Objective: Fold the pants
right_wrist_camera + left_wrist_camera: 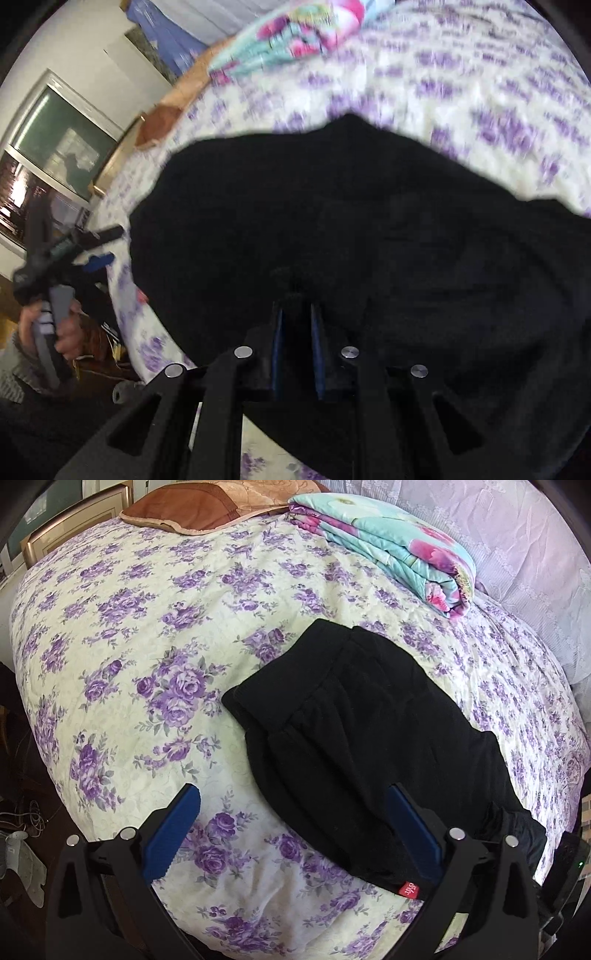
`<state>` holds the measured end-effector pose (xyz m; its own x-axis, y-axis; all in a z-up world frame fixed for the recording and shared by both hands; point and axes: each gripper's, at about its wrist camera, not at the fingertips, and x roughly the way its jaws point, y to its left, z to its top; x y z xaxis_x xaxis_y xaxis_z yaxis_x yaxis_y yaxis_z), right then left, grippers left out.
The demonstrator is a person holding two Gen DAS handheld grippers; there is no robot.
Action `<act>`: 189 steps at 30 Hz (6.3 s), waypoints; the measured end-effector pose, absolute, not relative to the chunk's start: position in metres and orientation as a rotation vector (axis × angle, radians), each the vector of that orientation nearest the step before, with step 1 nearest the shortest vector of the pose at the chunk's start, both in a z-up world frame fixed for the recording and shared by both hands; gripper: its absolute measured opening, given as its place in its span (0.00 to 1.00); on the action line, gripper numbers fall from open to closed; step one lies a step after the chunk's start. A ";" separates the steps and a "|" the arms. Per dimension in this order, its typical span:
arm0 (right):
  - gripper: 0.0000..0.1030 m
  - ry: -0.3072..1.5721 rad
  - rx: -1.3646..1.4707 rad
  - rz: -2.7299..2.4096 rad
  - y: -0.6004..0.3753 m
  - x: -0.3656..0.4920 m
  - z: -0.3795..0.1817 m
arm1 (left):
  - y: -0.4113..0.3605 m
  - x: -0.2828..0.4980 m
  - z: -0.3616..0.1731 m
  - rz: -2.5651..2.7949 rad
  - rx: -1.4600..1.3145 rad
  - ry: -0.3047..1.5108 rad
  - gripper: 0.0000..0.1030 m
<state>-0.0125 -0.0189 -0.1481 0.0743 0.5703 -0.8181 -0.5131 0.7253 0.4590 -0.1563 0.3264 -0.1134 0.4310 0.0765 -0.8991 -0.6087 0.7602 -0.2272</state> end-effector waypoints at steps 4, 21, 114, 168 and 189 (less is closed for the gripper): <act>0.27 1.198 0.108 0.864 -0.026 -0.012 -0.115 | 0.332 -0.160 -0.111 0.471 -0.584 1.033 0.95; 0.97 1.144 -0.358 0.691 0.020 -0.033 -0.147 | 0.372 -0.137 -0.140 0.450 -0.703 1.022 0.95; 0.96 1.119 0.173 0.227 -0.212 0.045 -0.154 | 0.093 -0.068 -0.161 -0.129 -0.210 1.259 0.96; 0.96 1.100 0.115 0.379 -0.203 0.025 -0.111 | 0.122 -0.018 -0.144 -0.016 -0.276 1.222 0.94; 0.96 1.040 0.083 0.300 -0.215 0.012 -0.098 | 0.131 -0.045 -0.146 -0.030 -0.245 1.245 0.95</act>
<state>0.0118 -0.2147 -0.0978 0.4699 0.2833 -0.8360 -0.2054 0.9562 0.2086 -0.0449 0.1314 -0.1459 0.3227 -0.1560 -0.9335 -0.1105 0.9734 -0.2009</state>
